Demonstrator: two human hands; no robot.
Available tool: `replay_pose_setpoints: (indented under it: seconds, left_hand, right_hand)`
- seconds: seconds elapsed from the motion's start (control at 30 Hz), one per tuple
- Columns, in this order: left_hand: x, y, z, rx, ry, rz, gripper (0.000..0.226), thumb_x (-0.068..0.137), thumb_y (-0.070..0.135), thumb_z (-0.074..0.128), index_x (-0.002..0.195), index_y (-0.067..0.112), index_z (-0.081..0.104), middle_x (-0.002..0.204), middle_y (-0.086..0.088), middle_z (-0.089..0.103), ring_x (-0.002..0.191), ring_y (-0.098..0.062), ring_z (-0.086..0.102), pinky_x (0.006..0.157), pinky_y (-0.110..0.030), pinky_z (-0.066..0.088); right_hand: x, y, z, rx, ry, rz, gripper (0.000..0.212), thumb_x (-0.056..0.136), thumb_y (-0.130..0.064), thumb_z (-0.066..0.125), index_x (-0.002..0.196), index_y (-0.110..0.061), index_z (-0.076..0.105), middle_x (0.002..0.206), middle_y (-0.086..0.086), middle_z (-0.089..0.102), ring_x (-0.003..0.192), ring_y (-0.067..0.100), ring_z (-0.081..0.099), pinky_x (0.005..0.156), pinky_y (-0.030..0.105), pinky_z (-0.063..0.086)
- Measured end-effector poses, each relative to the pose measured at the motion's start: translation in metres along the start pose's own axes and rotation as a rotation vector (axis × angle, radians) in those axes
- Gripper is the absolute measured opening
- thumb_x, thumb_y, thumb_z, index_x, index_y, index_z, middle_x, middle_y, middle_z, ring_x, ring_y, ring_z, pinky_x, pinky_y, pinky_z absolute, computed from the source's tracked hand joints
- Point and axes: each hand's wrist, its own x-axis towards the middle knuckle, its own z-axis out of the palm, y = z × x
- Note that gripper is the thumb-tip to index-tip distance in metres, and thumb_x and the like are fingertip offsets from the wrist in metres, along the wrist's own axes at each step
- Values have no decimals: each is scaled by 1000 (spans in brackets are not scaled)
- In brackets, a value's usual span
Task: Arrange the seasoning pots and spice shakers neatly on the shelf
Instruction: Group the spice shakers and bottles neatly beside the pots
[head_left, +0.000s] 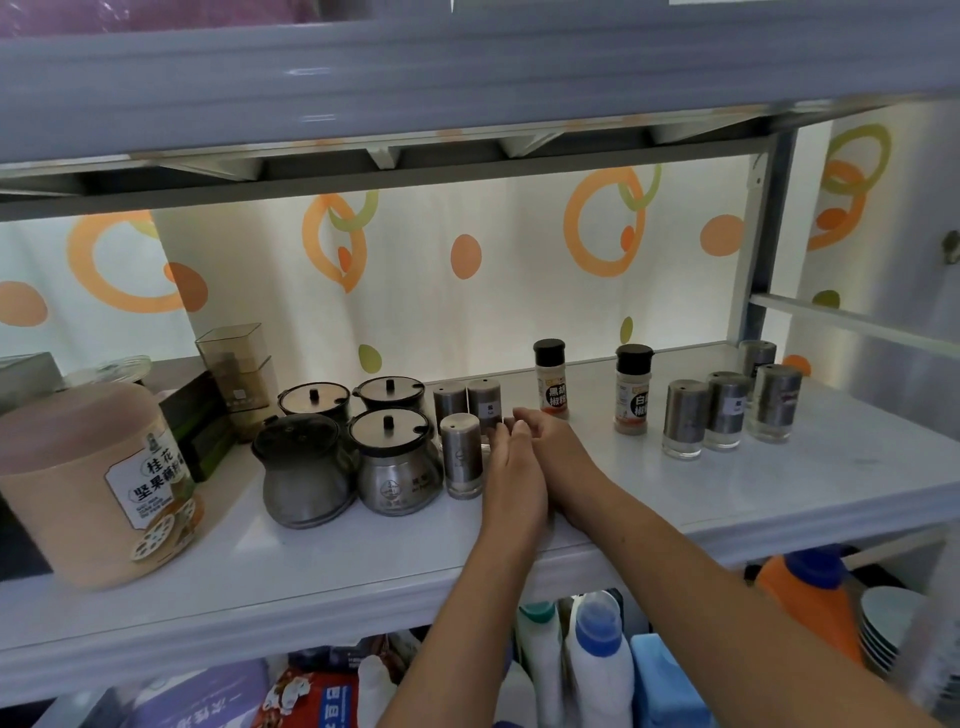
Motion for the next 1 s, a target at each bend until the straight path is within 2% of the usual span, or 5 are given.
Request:
replay_pose_setpoints:
  seconds: [0.2,0.47,0.67,0.8,1.0]
  left_hand:
    - [-24,14,6,-25,0,-32,44,98,47,35,121,19,59,113,-11,66,107,-22,62,95,-43,52]
    - [-64,11,72,-19,-295,-11,41,103,35,34,116,12,66,104,-5,70,89,-8,63,69,-12,46]
    - [-79,16,128,20,-460,-76,31,104,38,28,100,31,59,101,5,64,100,-5,59,87,-21,48]
    - [-68,23,139,59,-447,-86,51,93,52,33,126,22,57,128,1,59,121,-16,53,110,-38,36]
    - [-50,21,141,72,-384,-102,40,95,46,32,109,25,63,116,-7,66,111,-21,59,104,-45,43]
  right_hand:
    - [-24,4,-9,84,8,6,23,96,-13,48,114,-10,63,107,2,69,100,16,64,84,21,52]
    - [-72,36,-100,115,261,3,40,92,6,50,122,-15,64,112,1,71,107,13,66,87,20,53]
    - [-73,54,-152,141,458,42,45,93,-6,51,137,-17,54,128,1,65,122,20,59,103,36,48]
    - [-70,48,-175,93,472,57,57,92,6,46,147,-9,40,144,8,51,132,20,48,103,31,41]
    - [-55,43,-181,22,443,58,55,92,-1,51,146,-8,41,145,10,50,131,23,48,101,32,41]
